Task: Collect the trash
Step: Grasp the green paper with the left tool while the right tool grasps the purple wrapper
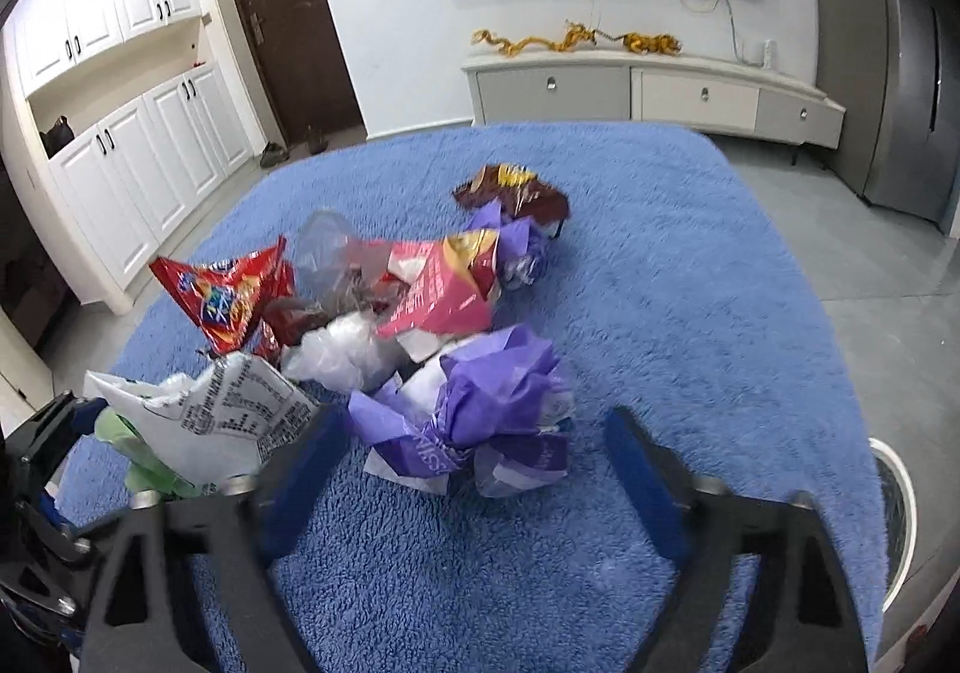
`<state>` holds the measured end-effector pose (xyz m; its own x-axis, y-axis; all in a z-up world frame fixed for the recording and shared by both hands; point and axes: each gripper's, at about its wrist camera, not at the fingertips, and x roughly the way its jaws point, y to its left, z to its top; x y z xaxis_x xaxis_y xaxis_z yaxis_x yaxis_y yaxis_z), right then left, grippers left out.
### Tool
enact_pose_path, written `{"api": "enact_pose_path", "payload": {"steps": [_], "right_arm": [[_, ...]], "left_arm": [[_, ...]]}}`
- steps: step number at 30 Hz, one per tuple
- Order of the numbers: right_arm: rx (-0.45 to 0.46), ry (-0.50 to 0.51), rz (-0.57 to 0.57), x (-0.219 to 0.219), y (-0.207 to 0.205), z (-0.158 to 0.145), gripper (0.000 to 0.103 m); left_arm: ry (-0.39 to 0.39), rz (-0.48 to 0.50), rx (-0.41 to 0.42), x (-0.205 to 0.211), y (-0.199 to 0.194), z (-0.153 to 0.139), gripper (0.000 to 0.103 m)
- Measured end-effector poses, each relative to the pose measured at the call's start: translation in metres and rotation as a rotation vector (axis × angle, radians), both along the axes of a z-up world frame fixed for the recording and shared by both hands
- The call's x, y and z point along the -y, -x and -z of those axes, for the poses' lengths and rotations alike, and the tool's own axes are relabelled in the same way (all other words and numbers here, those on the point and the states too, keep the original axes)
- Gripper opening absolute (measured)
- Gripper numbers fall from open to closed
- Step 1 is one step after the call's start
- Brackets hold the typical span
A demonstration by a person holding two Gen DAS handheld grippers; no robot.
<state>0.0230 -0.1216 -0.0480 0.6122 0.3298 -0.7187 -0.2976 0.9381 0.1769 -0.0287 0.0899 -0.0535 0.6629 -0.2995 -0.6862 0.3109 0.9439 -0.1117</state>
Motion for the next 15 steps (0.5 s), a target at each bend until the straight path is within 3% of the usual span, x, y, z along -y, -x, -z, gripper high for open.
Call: {"api": "enact_pose_path", "payload": {"steps": [7, 12, 15], "right_arm": [[-0.001, -0.029, -0.008, 0.016, 0.01, 0.001, 0.047], [0.011, -0.04, -0.027, 0.022, 0.025, -0.005, 0.044], [0.029, -0.049, -0.033, 0.025, 0.035, -0.012, 0.043]], "left_arm": [[0.018, 0.0, -0.045, -0.007, 0.001, 0.007, 0.064], [0.044, -0.005, -0.053, -0.012, 0.013, 0.007, 0.044], [0.053, -0.009, -0.053, -0.016, 0.024, 0.005, 0.039]]}}
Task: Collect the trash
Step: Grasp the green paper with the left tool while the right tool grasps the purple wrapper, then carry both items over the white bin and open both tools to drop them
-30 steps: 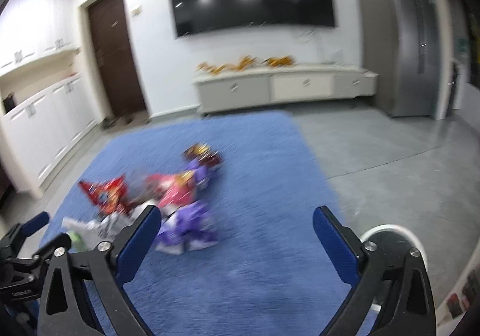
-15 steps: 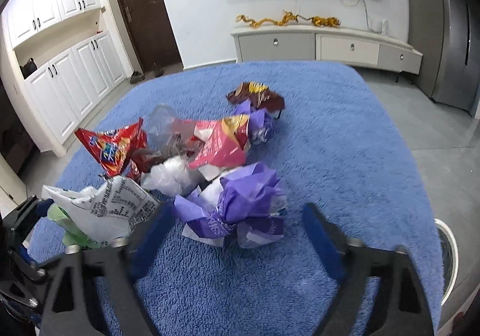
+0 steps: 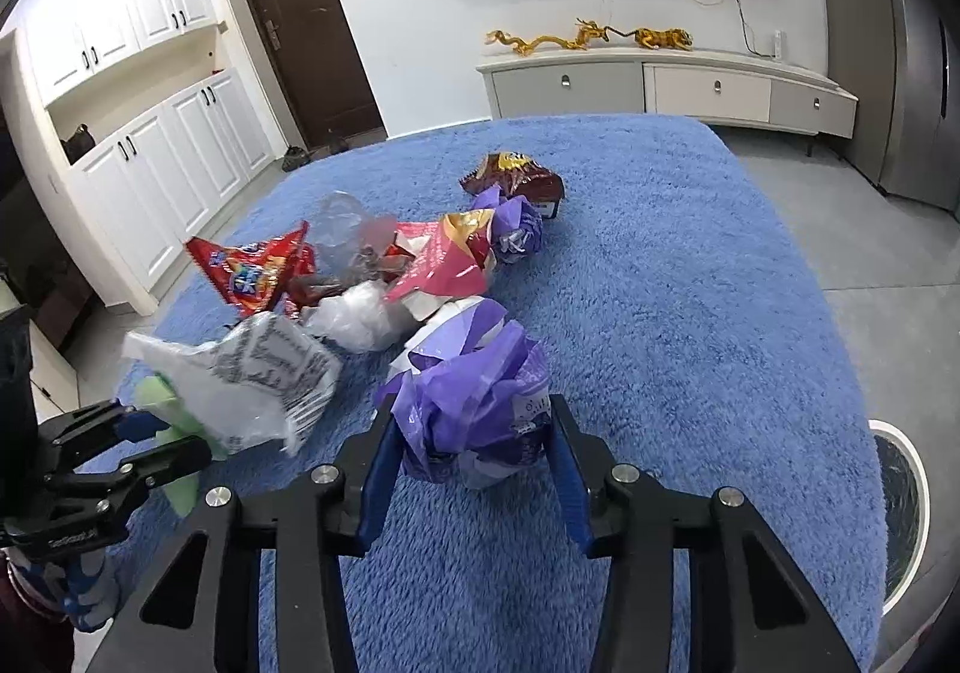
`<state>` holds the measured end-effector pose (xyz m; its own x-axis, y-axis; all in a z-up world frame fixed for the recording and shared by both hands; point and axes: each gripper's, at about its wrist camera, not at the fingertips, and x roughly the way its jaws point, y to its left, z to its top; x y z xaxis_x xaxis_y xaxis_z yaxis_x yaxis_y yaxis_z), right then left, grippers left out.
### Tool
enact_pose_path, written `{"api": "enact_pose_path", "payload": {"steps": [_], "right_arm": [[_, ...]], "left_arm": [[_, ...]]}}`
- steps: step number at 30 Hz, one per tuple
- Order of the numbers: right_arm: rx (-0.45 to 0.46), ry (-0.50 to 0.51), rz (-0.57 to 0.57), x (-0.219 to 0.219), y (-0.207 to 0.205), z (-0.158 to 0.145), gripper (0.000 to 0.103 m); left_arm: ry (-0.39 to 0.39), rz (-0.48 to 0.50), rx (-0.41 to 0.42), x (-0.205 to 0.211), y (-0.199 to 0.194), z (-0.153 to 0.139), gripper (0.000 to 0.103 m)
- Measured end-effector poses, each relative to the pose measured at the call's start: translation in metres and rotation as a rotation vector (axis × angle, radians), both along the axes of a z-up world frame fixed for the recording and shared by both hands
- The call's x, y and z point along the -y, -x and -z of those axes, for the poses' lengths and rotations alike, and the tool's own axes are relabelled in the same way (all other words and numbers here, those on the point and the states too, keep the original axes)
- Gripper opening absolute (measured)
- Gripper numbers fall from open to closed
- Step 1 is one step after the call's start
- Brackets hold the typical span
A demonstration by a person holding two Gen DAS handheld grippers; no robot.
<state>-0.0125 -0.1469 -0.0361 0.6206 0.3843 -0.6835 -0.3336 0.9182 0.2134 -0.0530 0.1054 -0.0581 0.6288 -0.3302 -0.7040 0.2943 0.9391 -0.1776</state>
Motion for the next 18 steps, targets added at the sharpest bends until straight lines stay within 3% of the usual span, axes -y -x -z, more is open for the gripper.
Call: {"api": "enact_pose_path", "payload": {"steps": [9, 18], "right_arm": [[0.054, -0.056, 0.043, 0.03, 0.015, -0.022, 0.043], [0.105, -0.089, 0.163, 0.093, 0.032, -0.034, 0.043]], "left_arm": [[0.007, 0.007, 0.052, 0.007, 0.025, -0.029, 0.033], [-0.048, -0.028, 0.12, 0.016, 0.04, -0.065, 0.031]]}}
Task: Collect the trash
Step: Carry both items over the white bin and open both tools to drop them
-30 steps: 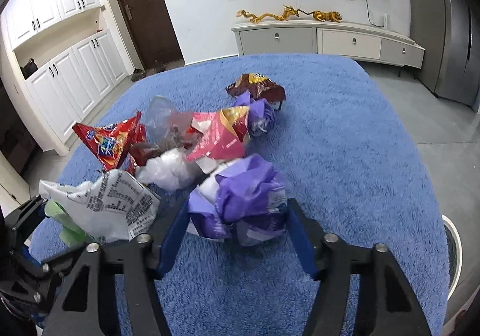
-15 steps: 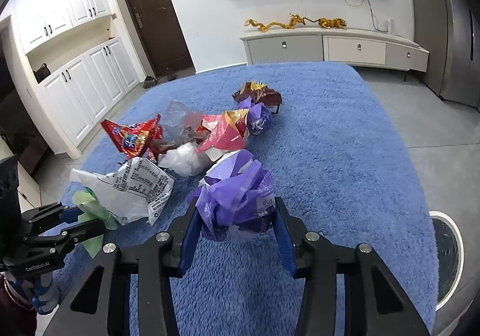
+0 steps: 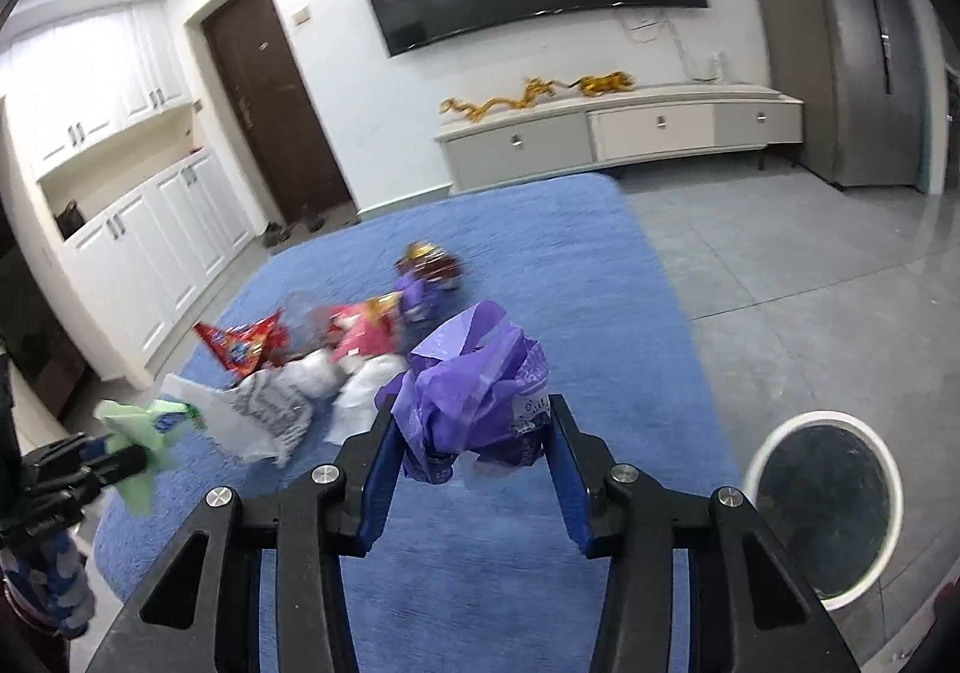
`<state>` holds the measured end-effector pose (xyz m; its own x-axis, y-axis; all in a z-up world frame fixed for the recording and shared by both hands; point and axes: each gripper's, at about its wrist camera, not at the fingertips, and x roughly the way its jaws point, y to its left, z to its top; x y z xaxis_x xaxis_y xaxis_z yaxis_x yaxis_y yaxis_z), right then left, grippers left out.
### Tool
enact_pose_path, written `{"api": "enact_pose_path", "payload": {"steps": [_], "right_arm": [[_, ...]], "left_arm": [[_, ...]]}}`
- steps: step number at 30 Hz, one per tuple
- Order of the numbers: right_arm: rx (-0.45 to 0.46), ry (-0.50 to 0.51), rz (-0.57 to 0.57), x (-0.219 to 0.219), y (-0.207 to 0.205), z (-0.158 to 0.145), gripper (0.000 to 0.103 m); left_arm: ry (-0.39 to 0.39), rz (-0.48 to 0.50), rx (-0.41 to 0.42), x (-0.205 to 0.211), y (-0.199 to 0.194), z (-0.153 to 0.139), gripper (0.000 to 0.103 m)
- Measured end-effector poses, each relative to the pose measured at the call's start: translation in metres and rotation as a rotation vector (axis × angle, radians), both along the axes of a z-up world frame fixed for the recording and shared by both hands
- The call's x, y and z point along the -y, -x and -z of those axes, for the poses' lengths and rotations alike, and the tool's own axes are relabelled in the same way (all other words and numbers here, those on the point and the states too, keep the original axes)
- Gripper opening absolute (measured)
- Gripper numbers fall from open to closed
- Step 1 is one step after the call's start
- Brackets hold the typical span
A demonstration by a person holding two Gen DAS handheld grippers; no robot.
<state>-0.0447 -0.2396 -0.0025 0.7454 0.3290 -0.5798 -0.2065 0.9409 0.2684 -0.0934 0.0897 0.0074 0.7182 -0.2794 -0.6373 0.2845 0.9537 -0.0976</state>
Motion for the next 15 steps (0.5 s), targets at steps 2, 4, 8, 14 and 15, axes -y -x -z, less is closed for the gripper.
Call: {"api": "enact_pose_path", "payload": {"steps": [2, 4, 8, 14, 15], "right_arm": [[0.005, -0.013, 0.036, 0.019, 0.003, 0.001, 0.043], [0.01, -0.017, 0.075, 0.038, 0.006, 0.001, 0.043], [0.018, -0.022, 0.169, 0.08, 0.016, 0.0, 0.043], [-0.009, 0.001, 0.309, 0.142, 0.023, 0.01, 0.043], [-0.022, 0.009, 0.335, 0.153, 0.023, 0.015, 0.043]], "left_arm": [[-0.002, -0.005, 0.019, 0.004, -0.002, -0.01, 0.03], [0.006, 0.004, 0.045, 0.012, -0.006, -0.024, 0.03], [-0.002, 0.092, 0.099, 0.055, -0.015, -0.046, 0.03], [0.013, 0.299, 0.096, 0.161, -0.049, -0.051, 0.03], [0.021, 0.335, 0.086, 0.182, -0.057, -0.049, 0.03]]}}
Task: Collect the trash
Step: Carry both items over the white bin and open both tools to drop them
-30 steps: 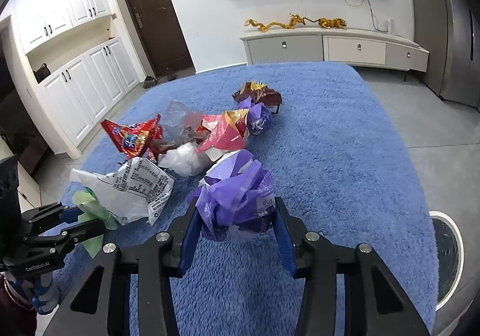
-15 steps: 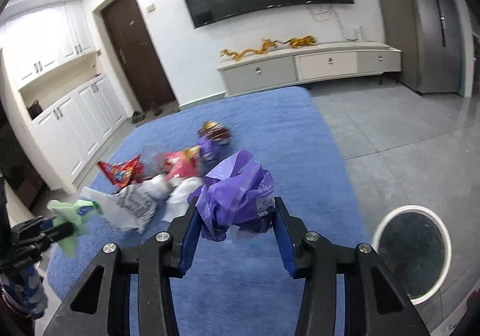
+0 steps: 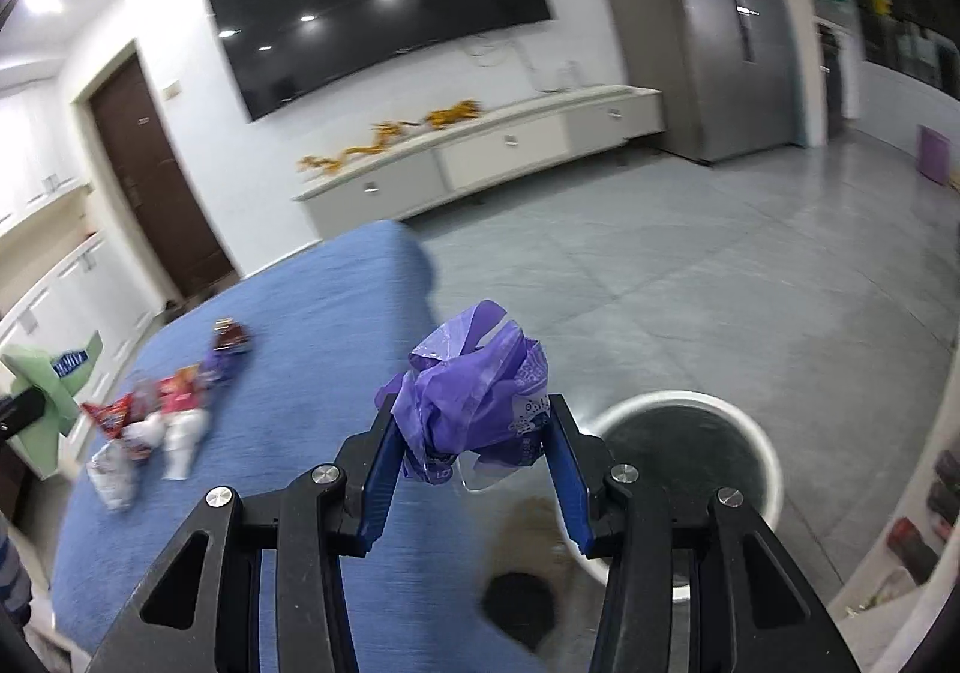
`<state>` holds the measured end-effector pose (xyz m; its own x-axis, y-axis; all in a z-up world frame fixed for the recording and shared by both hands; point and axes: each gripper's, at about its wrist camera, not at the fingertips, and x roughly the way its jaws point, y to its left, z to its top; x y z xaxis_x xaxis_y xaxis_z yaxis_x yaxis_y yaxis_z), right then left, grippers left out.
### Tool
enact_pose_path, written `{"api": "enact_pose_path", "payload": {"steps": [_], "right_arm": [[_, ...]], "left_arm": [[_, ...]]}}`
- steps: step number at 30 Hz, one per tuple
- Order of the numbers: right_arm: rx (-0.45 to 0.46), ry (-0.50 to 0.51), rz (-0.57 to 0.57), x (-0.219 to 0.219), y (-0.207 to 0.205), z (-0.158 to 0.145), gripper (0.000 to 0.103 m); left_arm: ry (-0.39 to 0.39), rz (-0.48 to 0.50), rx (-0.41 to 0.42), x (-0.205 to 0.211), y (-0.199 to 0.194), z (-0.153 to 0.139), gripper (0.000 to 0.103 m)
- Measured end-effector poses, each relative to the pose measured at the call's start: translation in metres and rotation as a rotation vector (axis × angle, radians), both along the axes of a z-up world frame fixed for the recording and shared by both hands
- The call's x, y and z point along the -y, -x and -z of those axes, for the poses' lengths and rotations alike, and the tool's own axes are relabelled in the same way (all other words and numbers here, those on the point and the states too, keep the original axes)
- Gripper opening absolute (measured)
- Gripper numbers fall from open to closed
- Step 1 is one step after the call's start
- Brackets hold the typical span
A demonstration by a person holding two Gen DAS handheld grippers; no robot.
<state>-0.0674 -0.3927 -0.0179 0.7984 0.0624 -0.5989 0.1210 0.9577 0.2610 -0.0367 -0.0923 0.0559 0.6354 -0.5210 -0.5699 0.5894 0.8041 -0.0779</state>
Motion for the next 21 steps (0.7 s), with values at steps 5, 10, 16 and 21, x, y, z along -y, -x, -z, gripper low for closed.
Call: {"api": "enact_pose_path", "payload": {"steps": [5, 10, 16, 21], "right_arm": [[-0.079, -0.012, 0.101, 0.047, -0.009, 0.028, 0.043], [-0.16, -0.047, 0.176, 0.087, -0.024, 0.066, 0.043], [-0.221, -0.055, 0.231, 0.11, -0.045, 0.093, 0.052], [-0.262, -0.055, 0.299, 0.121, -0.046, 0.107, 0.058]], "left_arm": [[0.033, 0.147, -0.095, 0.095, -0.039, 0.019, 0.03], [0.007, 0.223, -0.186, 0.181, -0.076, 0.049, 0.031], [0.041, 0.26, -0.337, 0.241, -0.112, 0.085, 0.046], [0.077, 0.268, -0.414, 0.267, -0.131, 0.102, 0.066]]}}
